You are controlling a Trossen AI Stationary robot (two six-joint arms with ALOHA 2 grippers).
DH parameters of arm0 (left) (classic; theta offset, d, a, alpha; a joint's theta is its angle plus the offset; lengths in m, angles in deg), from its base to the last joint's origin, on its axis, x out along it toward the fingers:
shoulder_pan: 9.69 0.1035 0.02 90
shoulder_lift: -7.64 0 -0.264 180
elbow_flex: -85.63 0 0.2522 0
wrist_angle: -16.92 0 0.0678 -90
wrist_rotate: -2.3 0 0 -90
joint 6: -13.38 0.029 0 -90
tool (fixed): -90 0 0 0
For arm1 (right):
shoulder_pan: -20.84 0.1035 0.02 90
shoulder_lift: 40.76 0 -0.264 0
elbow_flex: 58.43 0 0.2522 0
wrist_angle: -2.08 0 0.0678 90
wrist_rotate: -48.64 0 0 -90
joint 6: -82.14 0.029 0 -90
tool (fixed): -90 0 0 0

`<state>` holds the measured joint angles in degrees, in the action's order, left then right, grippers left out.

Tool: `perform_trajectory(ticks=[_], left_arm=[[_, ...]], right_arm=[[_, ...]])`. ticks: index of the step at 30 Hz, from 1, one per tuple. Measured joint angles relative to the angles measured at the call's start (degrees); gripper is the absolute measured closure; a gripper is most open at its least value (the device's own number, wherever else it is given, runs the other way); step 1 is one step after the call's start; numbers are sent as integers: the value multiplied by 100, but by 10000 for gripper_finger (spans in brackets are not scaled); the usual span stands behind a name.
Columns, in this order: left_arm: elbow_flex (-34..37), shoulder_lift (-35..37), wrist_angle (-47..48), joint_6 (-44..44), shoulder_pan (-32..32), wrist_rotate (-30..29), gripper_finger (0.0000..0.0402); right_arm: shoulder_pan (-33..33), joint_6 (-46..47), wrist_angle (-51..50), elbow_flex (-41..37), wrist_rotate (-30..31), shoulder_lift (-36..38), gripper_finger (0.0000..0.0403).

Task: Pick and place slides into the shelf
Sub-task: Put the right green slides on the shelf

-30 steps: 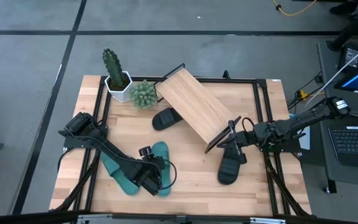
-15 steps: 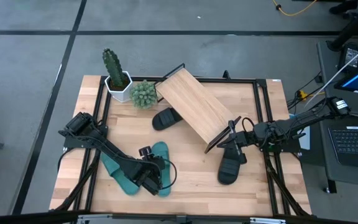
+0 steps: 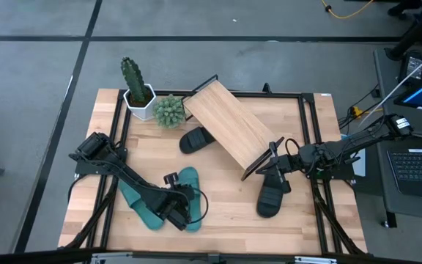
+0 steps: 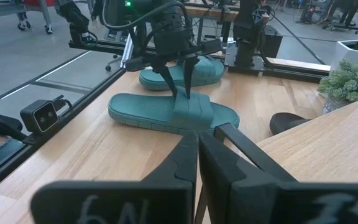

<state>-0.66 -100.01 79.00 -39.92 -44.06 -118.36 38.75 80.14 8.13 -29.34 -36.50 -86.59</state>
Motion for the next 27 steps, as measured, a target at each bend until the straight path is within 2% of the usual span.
perform_trajectory(ticks=[6, 11, 18, 27], left_arm=[[0, 0, 9, -5, 0, -26, 391], [0, 0, 11, 51, -36, -142, 391], [7, -7, 88, 133, -156, -644, 397], [-183, -13, 299, 138, -248, -845, 398]], right_arm=[[0, 0, 0, 0, 0, 0, 384], [0, 0, 0, 0, 0, 0, 384], [1, -16, -45, 0, 2, 2, 384], [2, -39, -74, 2, 4, 2, 384]])
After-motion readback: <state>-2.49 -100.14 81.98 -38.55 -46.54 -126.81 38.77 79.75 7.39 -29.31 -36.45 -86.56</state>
